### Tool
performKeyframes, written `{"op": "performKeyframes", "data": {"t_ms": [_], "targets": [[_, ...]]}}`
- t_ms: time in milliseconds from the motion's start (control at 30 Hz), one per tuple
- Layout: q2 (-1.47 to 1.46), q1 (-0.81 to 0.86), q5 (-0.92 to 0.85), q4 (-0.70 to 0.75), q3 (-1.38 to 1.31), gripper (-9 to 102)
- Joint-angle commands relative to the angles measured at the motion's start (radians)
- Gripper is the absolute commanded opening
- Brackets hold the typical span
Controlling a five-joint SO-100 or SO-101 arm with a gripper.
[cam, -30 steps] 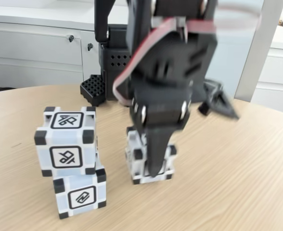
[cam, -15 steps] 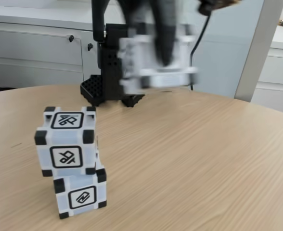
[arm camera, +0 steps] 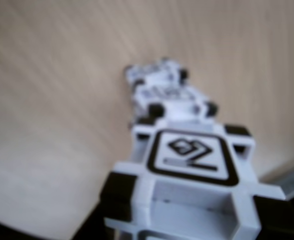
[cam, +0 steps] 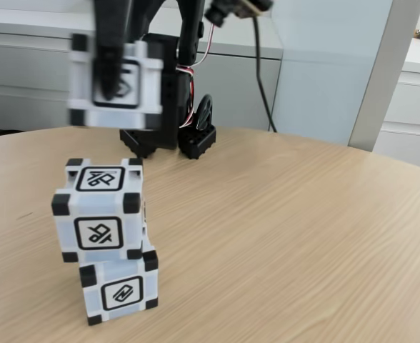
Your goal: Stack cubes from left to right.
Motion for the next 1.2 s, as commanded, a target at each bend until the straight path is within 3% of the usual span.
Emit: {"op": "performKeyframes", "data": {"t_ms": [0, 500, 1167], "targets": [[0.021, 0.049, -0.014, -0.006, -0.057, 0], [-0.245, 0.057, 0.109, 0.005, -0.345, 0], [-0.411, -0.037, 0.143, 0.035, -0.356, 0]]}}
